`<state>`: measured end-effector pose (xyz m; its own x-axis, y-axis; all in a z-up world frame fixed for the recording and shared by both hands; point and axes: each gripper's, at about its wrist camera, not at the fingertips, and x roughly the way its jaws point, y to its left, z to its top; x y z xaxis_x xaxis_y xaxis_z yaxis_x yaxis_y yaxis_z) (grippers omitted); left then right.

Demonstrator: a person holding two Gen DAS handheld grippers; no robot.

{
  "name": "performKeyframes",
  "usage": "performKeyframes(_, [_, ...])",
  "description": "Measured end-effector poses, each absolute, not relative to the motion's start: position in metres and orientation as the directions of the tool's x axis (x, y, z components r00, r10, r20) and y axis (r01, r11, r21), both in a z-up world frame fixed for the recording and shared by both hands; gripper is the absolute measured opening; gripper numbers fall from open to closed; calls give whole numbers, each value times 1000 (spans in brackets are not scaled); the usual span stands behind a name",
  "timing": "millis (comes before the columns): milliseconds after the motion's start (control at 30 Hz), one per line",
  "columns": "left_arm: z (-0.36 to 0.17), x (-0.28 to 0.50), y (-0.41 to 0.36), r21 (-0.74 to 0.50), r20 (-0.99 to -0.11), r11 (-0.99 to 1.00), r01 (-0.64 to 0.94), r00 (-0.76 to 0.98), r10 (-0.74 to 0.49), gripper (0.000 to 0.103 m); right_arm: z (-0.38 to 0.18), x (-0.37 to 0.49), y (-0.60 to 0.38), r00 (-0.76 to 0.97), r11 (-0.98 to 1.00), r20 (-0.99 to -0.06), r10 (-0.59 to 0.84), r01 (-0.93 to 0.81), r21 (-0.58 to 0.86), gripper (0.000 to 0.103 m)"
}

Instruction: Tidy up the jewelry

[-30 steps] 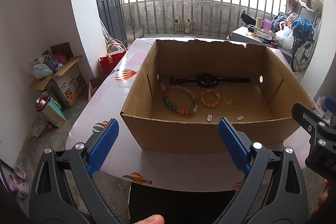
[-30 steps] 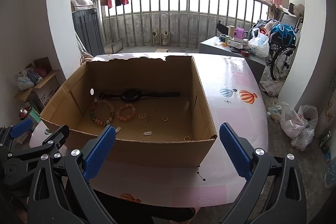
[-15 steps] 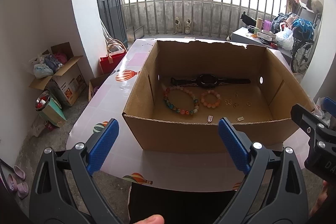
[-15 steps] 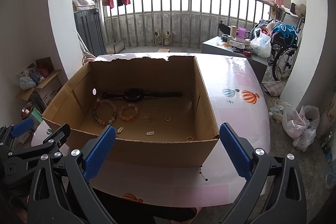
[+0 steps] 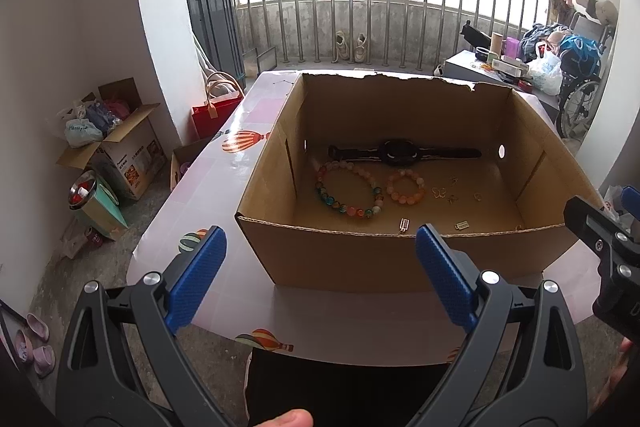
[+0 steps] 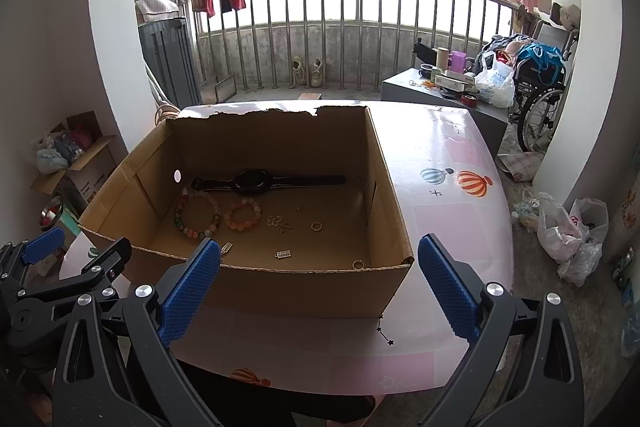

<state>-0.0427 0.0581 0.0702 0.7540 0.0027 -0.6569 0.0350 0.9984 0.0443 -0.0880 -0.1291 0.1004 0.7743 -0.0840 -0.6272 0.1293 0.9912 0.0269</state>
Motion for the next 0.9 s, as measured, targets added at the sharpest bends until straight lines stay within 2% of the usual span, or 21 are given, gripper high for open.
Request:
performKeyframes(700, [67,-42,57,43,-657,998,36,754,1,92,103,-90,-129,779,993,-624,-54,108,49,97])
performKeyframes(900, [67,-42,56,39,-658,999,31,753,2,92,107,-93,-130,789,991,-614,9,73,109,97])
